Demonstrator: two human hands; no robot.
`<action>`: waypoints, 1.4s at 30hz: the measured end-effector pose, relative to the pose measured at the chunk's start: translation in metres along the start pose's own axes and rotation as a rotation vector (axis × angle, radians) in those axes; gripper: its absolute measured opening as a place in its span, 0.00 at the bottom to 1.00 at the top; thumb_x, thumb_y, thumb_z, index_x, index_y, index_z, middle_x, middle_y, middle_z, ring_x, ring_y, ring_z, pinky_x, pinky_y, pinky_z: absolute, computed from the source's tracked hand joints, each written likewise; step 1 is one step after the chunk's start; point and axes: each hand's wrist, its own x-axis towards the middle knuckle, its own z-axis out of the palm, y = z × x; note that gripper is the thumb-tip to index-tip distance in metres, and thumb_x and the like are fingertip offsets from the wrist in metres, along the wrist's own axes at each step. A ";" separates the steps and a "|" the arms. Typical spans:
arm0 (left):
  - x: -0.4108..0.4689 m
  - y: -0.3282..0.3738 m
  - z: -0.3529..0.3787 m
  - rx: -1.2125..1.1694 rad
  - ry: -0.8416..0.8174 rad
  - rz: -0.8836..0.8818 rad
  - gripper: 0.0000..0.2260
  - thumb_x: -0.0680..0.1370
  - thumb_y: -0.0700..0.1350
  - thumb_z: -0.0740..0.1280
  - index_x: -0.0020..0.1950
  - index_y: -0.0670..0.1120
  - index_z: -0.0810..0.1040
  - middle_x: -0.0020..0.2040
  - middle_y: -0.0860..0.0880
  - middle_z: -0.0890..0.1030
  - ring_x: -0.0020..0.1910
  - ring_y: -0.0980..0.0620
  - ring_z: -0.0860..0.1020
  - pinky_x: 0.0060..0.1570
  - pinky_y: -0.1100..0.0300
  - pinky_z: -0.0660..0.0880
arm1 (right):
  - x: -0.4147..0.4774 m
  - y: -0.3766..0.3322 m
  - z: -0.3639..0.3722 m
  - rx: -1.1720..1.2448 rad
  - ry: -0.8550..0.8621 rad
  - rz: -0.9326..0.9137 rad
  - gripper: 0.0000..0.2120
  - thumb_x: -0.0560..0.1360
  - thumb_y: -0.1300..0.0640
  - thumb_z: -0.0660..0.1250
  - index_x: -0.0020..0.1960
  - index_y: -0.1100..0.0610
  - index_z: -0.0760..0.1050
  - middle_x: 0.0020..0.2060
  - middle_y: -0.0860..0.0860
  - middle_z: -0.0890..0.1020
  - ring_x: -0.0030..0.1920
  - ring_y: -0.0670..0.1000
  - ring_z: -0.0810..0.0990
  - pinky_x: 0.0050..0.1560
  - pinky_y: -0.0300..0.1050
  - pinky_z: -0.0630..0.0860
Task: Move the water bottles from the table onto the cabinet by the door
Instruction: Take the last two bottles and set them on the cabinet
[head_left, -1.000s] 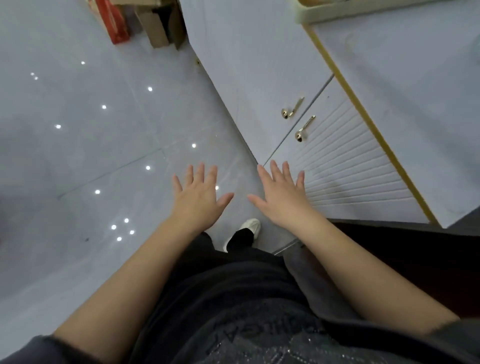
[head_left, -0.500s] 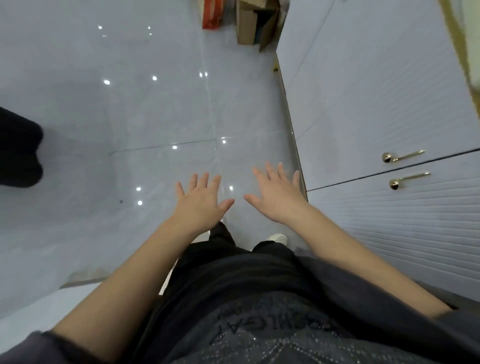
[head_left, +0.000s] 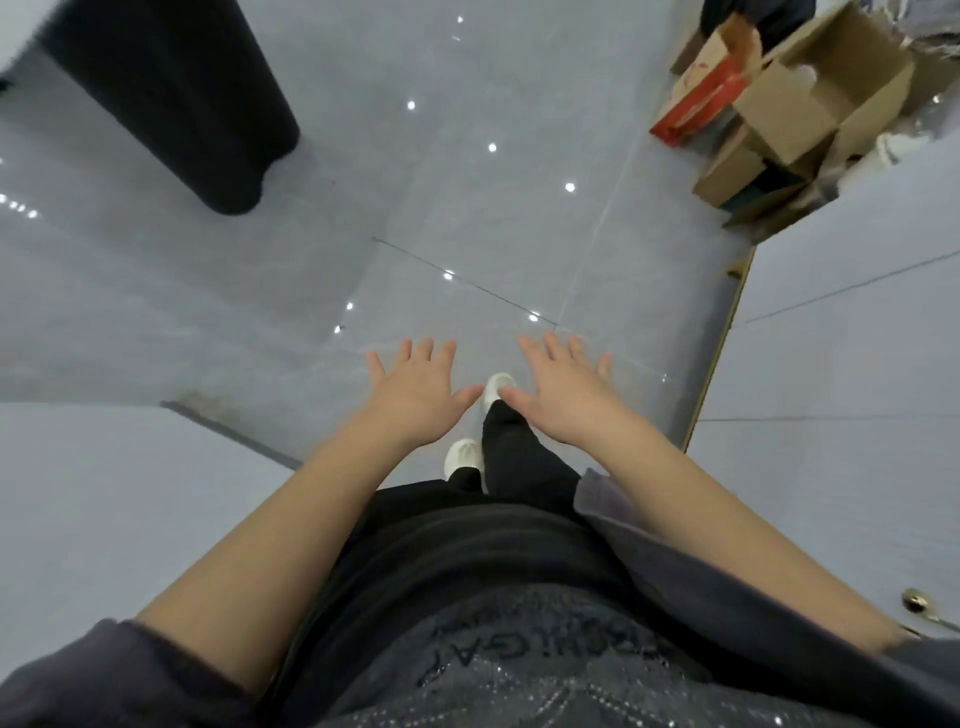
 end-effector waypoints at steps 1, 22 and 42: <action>0.002 -0.009 -0.004 -0.024 0.008 -0.032 0.30 0.81 0.62 0.52 0.78 0.49 0.53 0.78 0.47 0.57 0.78 0.44 0.50 0.73 0.37 0.46 | 0.010 -0.008 -0.005 -0.025 -0.009 -0.029 0.34 0.80 0.37 0.54 0.80 0.49 0.46 0.80 0.54 0.48 0.79 0.59 0.42 0.75 0.67 0.42; 0.072 -0.166 -0.124 -0.513 0.149 -0.620 0.30 0.80 0.62 0.53 0.78 0.50 0.53 0.78 0.48 0.57 0.78 0.45 0.50 0.72 0.36 0.45 | 0.226 -0.245 -0.150 -0.559 -0.196 -0.618 0.35 0.80 0.37 0.55 0.80 0.47 0.45 0.80 0.53 0.47 0.79 0.59 0.42 0.75 0.68 0.41; 0.077 -0.496 -0.236 -0.469 0.155 -0.603 0.30 0.80 0.62 0.54 0.78 0.49 0.55 0.77 0.47 0.60 0.77 0.45 0.53 0.72 0.36 0.48 | 0.301 -0.572 -0.161 -0.424 -0.178 -0.583 0.35 0.80 0.37 0.55 0.81 0.47 0.44 0.80 0.53 0.47 0.79 0.58 0.41 0.75 0.68 0.40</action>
